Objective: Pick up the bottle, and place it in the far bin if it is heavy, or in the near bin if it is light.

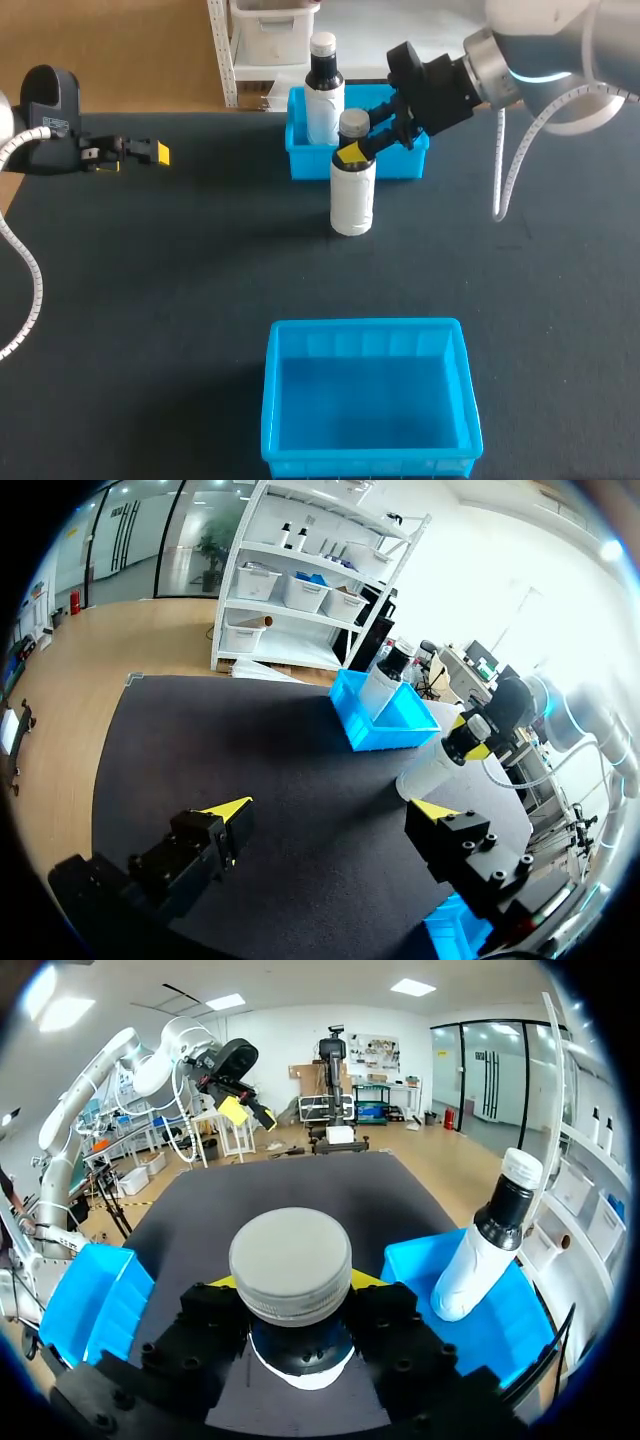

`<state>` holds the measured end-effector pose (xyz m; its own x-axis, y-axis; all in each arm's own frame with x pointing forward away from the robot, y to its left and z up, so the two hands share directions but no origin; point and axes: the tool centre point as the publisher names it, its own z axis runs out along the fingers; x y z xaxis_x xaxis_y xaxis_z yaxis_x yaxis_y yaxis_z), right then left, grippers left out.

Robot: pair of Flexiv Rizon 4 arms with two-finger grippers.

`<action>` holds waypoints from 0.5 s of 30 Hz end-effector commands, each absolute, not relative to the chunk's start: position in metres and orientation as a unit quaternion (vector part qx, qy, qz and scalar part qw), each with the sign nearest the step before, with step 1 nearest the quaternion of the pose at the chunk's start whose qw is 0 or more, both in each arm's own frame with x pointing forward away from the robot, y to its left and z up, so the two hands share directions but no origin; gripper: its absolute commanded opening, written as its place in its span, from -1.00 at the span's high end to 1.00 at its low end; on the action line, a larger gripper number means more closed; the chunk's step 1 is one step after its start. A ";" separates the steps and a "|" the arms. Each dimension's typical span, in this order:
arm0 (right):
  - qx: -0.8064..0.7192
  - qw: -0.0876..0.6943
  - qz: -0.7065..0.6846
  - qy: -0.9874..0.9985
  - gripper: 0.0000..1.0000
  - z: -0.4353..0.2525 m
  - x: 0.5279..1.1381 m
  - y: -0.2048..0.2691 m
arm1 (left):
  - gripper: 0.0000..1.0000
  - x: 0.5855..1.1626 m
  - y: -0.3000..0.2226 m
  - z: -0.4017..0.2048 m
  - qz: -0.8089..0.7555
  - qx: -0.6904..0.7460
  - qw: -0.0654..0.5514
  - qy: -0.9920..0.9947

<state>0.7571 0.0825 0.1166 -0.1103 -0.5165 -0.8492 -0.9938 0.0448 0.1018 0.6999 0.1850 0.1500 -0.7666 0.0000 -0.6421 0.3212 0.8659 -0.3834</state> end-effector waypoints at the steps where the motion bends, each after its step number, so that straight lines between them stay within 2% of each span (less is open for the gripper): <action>1: -0.583 0.324 0.370 0.647 0.10 0.117 0.754 0.082 | -1.00 0.700 0.185 0.150 -0.243 0.088 0.330 0.908; 5: -0.583 0.325 0.369 0.647 0.29 0.117 0.754 0.083 | -1.00 0.700 0.185 0.150 -0.243 0.088 0.330 0.908; 6: -0.583 0.325 0.369 0.647 0.41 0.117 0.754 0.083 | -1.00 0.700 0.185 0.150 -0.243 0.088 0.330 0.908; 7: -0.583 0.325 0.369 0.647 0.66 0.117 0.754 0.083 | -1.00 0.700 0.185 0.150 -0.243 0.088 0.330 0.908; 9: -0.583 0.326 0.369 0.646 1.00 0.117 0.754 0.084 | -1.00 0.700 0.185 0.150 -0.243 0.088 0.330 0.908; 15: -0.585 0.330 0.367 0.644 1.00 0.120 0.754 0.085 | -1.00 0.700 0.185 0.150 -0.243 0.088 0.330 0.908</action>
<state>0.7571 0.0849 0.1176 -0.1001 -0.5122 -0.8530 -0.9949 0.0426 0.0911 0.6999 0.1850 0.1500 -0.7666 0.0000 -0.6421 0.3212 0.8659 -0.3834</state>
